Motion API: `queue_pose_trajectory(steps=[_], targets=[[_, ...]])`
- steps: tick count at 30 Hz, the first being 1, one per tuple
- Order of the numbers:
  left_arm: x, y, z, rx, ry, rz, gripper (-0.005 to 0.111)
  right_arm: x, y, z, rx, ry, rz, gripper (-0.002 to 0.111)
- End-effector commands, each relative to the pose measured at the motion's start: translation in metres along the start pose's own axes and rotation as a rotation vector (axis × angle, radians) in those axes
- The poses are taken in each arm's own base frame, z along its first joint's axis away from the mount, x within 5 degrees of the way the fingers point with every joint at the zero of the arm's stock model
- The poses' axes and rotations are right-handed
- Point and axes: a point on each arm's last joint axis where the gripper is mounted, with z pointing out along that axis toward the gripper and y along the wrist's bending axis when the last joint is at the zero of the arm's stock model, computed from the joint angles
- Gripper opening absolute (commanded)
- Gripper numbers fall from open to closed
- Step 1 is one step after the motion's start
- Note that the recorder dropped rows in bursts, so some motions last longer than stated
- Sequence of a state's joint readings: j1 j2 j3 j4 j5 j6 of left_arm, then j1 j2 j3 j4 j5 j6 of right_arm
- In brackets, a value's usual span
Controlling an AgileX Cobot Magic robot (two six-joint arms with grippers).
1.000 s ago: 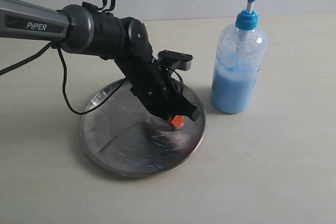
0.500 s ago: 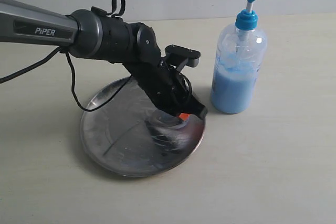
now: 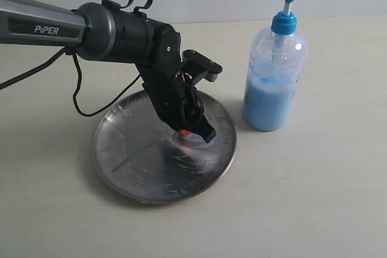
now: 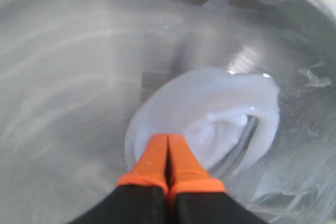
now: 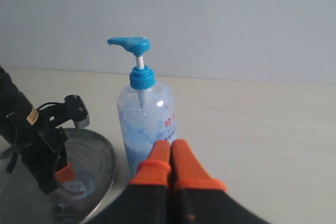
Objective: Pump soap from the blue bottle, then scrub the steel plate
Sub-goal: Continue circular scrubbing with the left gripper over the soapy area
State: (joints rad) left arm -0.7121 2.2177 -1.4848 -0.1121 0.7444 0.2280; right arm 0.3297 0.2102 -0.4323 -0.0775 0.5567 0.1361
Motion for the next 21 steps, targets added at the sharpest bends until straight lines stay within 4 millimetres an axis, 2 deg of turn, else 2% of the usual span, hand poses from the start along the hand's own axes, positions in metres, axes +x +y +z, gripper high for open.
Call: queue_pose_trajectory(steps=[1, 12, 21], targets=[[0.022, -0.005, 0.022, 0.073, 0.172, -0.045, 0.0, 0.0, 0.0, 0.001, 0.003, -0.012, -0.003, 0.0], [0.001, -0.02, 0.021, 0.249, -0.037, -0.168, 0.0, 0.0, 0.0, 0.001, 0.003, -0.012, -0.003, 0.0], [-0.005, -0.018, 0.021, 0.233, -0.104, -0.136, 0.0, 0.0, 0.0, 0.001, 0.003, -0.012, -0.003, 0.0]])
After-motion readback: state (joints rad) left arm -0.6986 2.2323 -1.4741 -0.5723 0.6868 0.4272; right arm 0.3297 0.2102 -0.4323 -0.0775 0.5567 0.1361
